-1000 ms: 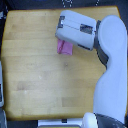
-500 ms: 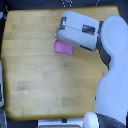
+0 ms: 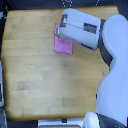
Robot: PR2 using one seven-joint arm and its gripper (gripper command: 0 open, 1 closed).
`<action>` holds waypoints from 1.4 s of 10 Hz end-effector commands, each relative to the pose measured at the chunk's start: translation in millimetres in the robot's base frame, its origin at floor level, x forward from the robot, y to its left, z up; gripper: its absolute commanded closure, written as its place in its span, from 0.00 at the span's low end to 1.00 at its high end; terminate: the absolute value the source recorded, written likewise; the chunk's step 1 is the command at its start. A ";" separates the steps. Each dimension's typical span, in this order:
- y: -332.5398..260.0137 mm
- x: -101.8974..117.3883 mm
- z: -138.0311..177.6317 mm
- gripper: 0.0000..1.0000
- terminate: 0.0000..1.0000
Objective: Folding a cloth
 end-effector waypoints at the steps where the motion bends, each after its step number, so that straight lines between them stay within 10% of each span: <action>1: -27.4 39.8 89.0 0.00 0.00; 6: -87.5 35.1 166.7 0.00 0.00; 14: -221.3 -24.9 205.2 0.00 0.00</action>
